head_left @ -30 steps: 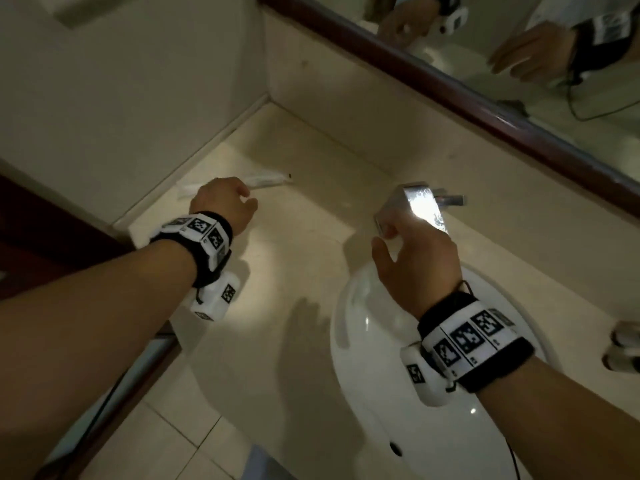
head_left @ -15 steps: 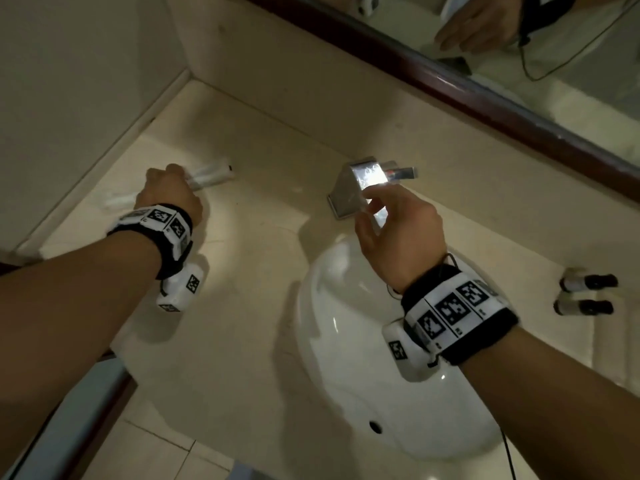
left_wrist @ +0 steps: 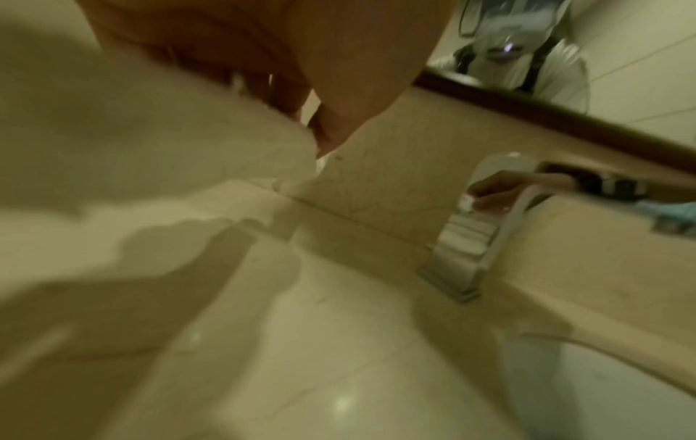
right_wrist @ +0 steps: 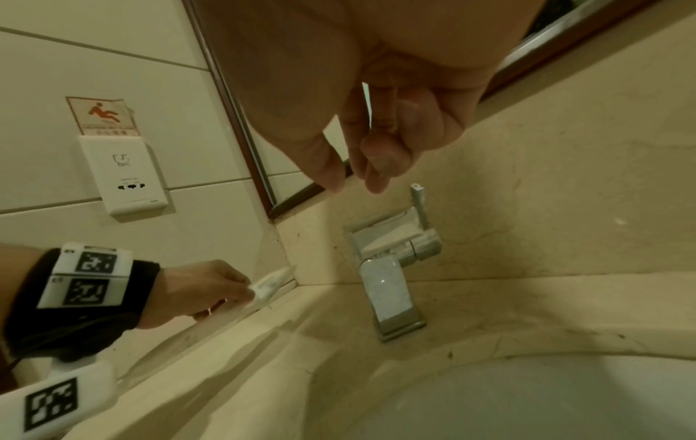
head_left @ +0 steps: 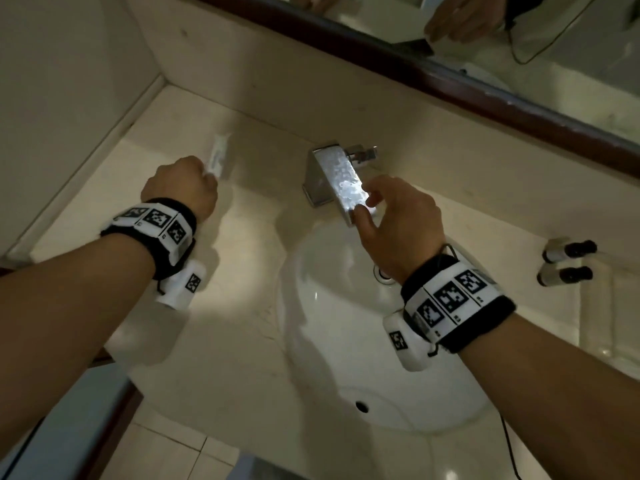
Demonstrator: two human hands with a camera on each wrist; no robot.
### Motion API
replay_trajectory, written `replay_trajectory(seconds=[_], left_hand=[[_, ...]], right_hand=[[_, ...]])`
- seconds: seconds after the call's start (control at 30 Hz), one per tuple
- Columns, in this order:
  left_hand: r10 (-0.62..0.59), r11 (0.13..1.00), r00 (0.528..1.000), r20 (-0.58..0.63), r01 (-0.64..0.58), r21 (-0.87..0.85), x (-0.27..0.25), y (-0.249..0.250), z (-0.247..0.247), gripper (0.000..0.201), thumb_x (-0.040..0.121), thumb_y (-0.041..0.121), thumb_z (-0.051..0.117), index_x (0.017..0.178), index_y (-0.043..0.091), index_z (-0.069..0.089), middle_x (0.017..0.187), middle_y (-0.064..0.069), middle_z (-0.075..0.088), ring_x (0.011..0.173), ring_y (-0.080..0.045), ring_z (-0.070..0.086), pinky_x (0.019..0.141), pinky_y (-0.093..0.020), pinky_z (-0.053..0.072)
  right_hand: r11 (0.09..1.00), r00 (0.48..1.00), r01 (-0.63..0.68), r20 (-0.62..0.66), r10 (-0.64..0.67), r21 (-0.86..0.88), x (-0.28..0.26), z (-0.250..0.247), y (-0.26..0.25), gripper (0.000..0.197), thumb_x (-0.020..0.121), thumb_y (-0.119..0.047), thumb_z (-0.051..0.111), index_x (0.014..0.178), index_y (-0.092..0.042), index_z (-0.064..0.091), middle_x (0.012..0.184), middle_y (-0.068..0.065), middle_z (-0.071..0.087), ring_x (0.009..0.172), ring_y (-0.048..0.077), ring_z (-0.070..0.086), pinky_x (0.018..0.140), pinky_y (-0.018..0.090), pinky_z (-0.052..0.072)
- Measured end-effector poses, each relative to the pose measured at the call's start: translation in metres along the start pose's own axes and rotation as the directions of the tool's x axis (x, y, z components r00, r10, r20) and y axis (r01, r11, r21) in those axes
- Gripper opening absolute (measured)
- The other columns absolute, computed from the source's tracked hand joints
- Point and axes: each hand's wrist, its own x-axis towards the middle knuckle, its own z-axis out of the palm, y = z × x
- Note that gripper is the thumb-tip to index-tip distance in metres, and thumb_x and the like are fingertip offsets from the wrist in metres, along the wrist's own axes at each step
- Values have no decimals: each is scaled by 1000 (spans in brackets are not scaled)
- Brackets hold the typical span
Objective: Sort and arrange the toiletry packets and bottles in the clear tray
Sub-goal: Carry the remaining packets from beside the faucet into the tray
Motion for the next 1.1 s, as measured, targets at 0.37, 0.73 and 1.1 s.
replay_trajectory(seconds=[0.37,0.73,1.1], left_hand=[[97,990,994,-51,-102,-98,-92,120,-7,31,93,36,47,89,10,62,95,-22,65,88,-41,60,77,-40,49],[235,948,972,3,-228,-224,-210,261,32,28,95,35,45,88,12,59,88,-14,64,78,-33,57,71,-35,46],[481,848,863,156,-412,-334,-324,401,87,35,95,38,45,76,11,58,85,-14,66,86,-36,61,79,-42,53]], right_hand=[[999,998,-37,-60,38,16,-49,-71,63,27,86,-28,63,110,-16,64,95,-4,68,83,18,62,71,25,40],[997,987,-81,-136,83,18,-118,-159,163,25,86,-29,62,108,-17,62,93,-6,66,78,13,57,70,26,43],[943,896,-331,-324,303,-35,-200,-257,272,24,84,-27,62,106,-18,65,90,-4,68,81,21,63,74,30,47]])
